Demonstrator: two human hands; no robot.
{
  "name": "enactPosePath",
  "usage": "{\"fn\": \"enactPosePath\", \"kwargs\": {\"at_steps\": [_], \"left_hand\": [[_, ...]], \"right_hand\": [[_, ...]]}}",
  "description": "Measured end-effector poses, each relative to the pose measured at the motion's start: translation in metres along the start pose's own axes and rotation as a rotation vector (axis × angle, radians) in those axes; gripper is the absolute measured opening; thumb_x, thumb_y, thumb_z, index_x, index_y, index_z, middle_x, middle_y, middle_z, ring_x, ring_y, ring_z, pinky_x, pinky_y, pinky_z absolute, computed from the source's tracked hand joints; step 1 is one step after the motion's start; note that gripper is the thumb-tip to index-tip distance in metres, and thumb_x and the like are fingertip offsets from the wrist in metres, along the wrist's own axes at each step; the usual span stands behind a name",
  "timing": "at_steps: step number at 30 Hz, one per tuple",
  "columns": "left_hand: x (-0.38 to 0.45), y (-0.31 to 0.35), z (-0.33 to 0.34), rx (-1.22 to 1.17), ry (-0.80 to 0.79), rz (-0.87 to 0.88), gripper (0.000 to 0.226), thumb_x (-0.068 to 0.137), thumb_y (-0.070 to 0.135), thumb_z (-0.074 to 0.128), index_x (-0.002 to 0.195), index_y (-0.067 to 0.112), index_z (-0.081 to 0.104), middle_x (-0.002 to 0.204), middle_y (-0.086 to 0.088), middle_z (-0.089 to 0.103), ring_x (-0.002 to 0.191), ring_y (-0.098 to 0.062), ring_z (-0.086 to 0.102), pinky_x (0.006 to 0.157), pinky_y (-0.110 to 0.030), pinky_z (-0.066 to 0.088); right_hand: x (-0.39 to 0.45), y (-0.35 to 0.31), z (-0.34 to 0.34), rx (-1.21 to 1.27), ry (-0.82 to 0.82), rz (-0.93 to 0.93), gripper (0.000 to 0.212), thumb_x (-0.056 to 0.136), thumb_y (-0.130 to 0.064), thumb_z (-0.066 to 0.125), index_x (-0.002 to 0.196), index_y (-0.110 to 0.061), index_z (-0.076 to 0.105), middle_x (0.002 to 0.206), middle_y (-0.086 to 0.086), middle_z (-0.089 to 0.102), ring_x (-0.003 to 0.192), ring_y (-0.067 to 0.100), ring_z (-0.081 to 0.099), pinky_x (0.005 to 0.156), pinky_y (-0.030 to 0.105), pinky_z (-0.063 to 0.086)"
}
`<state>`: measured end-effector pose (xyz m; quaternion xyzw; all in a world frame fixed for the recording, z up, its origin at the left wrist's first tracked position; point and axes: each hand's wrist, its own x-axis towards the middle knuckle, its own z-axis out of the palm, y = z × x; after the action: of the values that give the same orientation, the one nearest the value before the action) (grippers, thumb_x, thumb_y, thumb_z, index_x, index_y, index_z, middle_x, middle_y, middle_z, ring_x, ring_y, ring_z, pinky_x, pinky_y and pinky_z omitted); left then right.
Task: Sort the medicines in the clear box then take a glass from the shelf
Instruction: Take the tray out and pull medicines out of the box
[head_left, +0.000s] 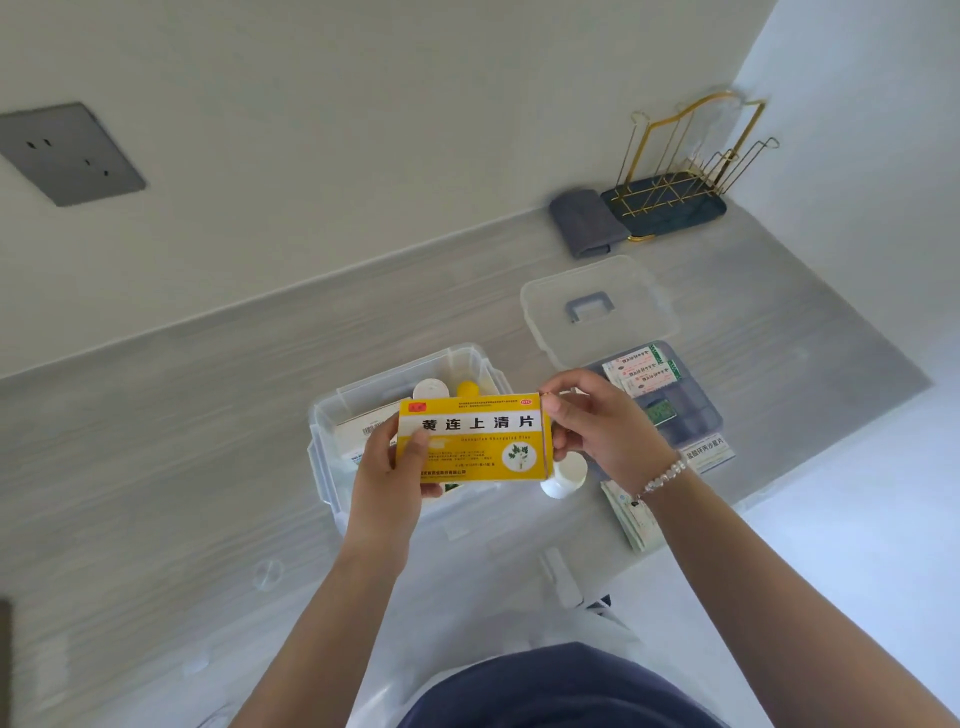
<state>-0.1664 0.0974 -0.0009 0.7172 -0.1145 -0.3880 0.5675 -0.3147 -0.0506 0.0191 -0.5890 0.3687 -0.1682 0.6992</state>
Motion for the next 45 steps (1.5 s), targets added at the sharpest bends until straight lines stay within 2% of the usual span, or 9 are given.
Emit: {"fn": "enactPosePath", "kwargs": {"at_steps": [6,11,16,21,25,33,37,41,45], "left_hand": [[-0.011,0.001,0.015,-0.019,-0.005,-0.005,0.022,0.097,0.022,0.044,0.115,0.018,0.056,0.090,0.000,0.063,0.065,-0.015,0.053,0.054,-0.021,0.048],[-0.020,-0.002,0.033,-0.038,0.042,-0.008,0.017,0.097,0.019,0.046,0.108,0.019,0.058,0.088,0.000,0.063,0.066,-0.014,0.054,0.052,-0.022,0.047],[-0.033,-0.005,0.058,-0.025,0.077,0.019,0.017,0.095,0.020,0.048,0.109,0.020,0.058,0.086,0.001,0.065,0.064,-0.010,0.058,0.051,-0.021,0.049],[-0.049,-0.009,0.084,-0.075,0.141,0.025,0.016,0.096,0.018,0.047,0.095,0.027,0.060,0.076,0.009,0.067,0.055,-0.001,0.058,0.049,-0.020,0.048],[-0.062,-0.014,0.099,-0.186,0.197,-0.048,0.016,0.097,0.019,0.045,0.095,0.024,0.060,0.081,0.003,0.066,0.064,-0.012,0.056,0.056,-0.026,0.046],[-0.083,-0.025,0.136,-0.123,0.302,0.017,0.014,0.096,0.023,0.046,0.104,0.022,0.057,0.082,0.001,0.064,0.064,-0.014,0.056,0.058,-0.028,0.048],[-0.089,-0.030,0.147,-0.196,0.329,-0.033,0.020,0.097,0.023,0.045,0.112,0.016,0.057,0.084,-0.001,0.064,0.068,-0.017,0.055,0.059,-0.030,0.046],[-0.094,-0.034,0.152,-0.252,0.339,-0.078,0.022,0.097,0.022,0.045,0.113,0.015,0.058,0.087,-0.003,0.064,0.069,-0.018,0.054,0.060,-0.029,0.046],[-0.099,-0.035,0.157,-0.245,0.350,-0.075,0.022,0.097,0.024,0.045,0.114,0.016,0.057,0.085,-0.003,0.064,0.069,-0.018,0.056,0.059,-0.029,0.046]], "right_hand": [[-0.009,-0.004,-0.024,-0.086,-0.155,0.010,0.005,0.090,-0.007,0.051,0.086,-0.008,0.050,0.070,0.010,0.059,0.051,0.008,0.058,0.050,0.020,0.051],[-0.006,-0.014,-0.059,-0.410,-0.275,-0.010,0.007,0.088,-0.008,0.056,0.085,-0.014,0.057,0.082,0.009,0.069,0.068,0.017,0.070,0.061,0.027,0.059],[-0.008,-0.014,-0.082,-0.348,-0.235,-0.060,0.008,0.084,-0.008,0.062,0.080,-0.015,0.061,0.067,0.002,0.066,0.057,0.012,0.063,0.053,0.020,0.053],[-0.012,-0.008,-0.097,-0.265,-0.171,-0.068,0.011,0.082,-0.007,0.064,0.079,-0.016,0.062,0.072,0.004,0.065,0.058,0.008,0.061,0.053,0.021,0.053],[-0.013,-0.011,-0.113,-0.303,-0.218,-0.089,0.006,0.083,-0.006,0.064,0.082,-0.012,0.062,0.072,0.003,0.065,0.054,0.004,0.063,0.053,0.018,0.055],[-0.017,-0.007,-0.128,-0.294,-0.192,-0.120,0.008,0.079,-0.009,0.068,0.086,-0.006,0.064,0.068,0.004,0.067,0.051,0.002,0.061,0.049,0.016,0.052],[-0.018,-0.006,-0.140,-0.316,-0.251,-0.115,0.004,0.082,-0.011,0.066,0.081,-0.014,0.063,0.074,0.007,0.068,0.055,0.002,0.063,0.051,0.016,0.053],[-0.017,-0.008,-0.151,-0.386,-0.321,-0.071,0.008,0.085,-0.015,0.061,0.078,-0.018,0.059,0.088,0.009,0.070,0.069,0.009,0.070,0.060,0.026,0.059],[-0.019,-0.006,-0.151,-0.405,-0.341,-0.086,0.011,0.087,-0.016,0.059,0.077,-0.019,0.056,0.082,0.003,0.071,0.062,0.003,0.070,0.053,0.019,0.057]]}}
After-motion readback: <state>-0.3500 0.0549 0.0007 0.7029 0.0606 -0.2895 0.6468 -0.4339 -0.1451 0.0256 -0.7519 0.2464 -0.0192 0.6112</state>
